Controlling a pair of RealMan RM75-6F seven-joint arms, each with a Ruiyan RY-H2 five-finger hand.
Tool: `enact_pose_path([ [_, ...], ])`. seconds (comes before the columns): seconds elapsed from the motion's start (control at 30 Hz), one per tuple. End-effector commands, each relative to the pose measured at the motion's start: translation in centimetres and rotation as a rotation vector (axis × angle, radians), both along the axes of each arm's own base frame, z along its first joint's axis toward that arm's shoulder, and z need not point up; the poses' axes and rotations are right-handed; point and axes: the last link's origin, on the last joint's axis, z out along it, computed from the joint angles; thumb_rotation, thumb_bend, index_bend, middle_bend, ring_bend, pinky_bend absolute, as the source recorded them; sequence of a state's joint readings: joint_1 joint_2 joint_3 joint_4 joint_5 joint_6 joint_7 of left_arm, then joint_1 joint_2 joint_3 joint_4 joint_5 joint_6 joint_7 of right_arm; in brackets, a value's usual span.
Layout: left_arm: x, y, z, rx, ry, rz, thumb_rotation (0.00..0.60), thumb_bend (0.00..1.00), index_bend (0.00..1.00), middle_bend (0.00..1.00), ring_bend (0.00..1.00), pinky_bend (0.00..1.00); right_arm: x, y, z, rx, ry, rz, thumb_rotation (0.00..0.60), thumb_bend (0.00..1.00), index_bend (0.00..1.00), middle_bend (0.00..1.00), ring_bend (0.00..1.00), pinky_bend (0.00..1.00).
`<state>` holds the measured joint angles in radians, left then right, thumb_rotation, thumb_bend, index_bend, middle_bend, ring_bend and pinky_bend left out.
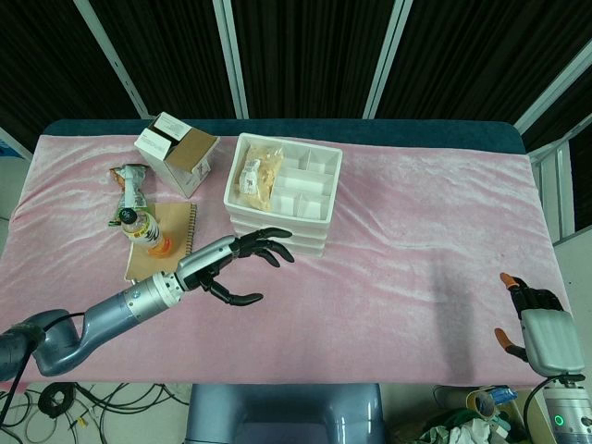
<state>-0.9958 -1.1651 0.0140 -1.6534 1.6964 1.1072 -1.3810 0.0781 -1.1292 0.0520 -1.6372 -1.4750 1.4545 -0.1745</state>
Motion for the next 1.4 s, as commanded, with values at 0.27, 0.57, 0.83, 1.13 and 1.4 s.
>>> enact_pose_path([
  [0.27,-1.3,0.2,-0.9,0.014,0.060,0.050,0.600,0.31,0.07,0.26,0.18,0.33,0.0,0.0,0.1,-0.005,0.000,-0.001,0.600,0.19,0.14,0.16,0.25,0.20],
  [0.57,-6.1,0.0,-5.1,0.062,0.231,0.240,0.600,0.40,0.02,0.44,0.39,0.56,0.0,0.1,0.1,-0.003,0.000,0.000,0.600,0.19,0.14,0.16,0.25,0.20],
  [0.83,-7.6,0.4,-8.4,-0.050,0.269,0.356,0.600,0.42,0.00,0.55,0.51,0.63,-0.1,0.0,0.1,-0.006,-0.001,-0.009,0.600,0.19,0.14,0.16,0.25,0.20],
  [1.13,-7.1,1.2,-9.6,-0.091,0.263,0.361,0.600,0.42,0.00,0.57,0.52,0.64,-0.1,0.0,0.2,-0.008,-0.001,-0.010,0.600,0.19,0.14,0.16,0.25,0.20],
  [1.4,-5.7,2.0,-10.0,-0.112,0.221,0.330,0.600,0.42,0.00,0.57,0.52,0.64,-0.1,0.0,0.2,-0.010,-0.001,-0.013,0.600,0.19,0.14,0.16,0.25,0.20],
])
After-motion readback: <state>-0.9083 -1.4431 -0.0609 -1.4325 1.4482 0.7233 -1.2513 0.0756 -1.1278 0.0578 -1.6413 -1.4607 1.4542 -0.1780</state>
